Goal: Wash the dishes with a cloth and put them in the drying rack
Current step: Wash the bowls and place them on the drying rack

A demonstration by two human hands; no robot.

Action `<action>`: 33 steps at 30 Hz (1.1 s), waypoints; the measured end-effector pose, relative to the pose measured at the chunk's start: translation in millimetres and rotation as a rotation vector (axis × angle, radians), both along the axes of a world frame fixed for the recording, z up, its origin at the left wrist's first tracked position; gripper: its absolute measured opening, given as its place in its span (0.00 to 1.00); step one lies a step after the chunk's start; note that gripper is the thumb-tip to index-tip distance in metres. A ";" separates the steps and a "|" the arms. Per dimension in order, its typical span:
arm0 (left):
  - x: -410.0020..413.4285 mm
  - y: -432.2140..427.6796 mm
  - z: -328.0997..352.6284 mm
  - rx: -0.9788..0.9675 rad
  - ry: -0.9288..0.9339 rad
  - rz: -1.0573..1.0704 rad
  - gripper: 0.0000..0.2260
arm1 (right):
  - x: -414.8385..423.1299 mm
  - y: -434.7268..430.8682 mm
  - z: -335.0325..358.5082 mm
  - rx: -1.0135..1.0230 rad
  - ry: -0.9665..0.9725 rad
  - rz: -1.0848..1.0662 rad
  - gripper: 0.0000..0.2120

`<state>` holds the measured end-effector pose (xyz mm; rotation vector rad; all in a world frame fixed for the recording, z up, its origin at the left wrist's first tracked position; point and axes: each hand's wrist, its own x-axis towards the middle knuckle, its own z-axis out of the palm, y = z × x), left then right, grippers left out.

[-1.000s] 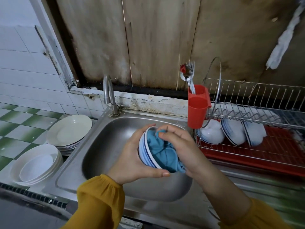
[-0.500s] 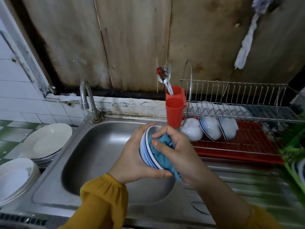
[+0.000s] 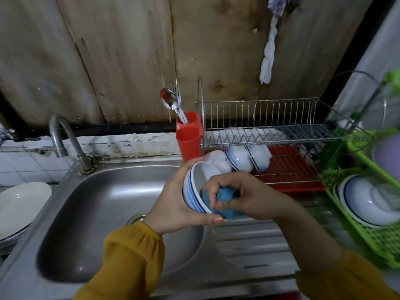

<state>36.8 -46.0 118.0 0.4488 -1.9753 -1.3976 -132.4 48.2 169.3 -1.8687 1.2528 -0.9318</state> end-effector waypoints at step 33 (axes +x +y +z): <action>-156.2 39.1 -19.3 1.128 -0.194 -0.111 0.35 | -97.1 49.6 -101.9 -0.291 0.727 -0.931 0.55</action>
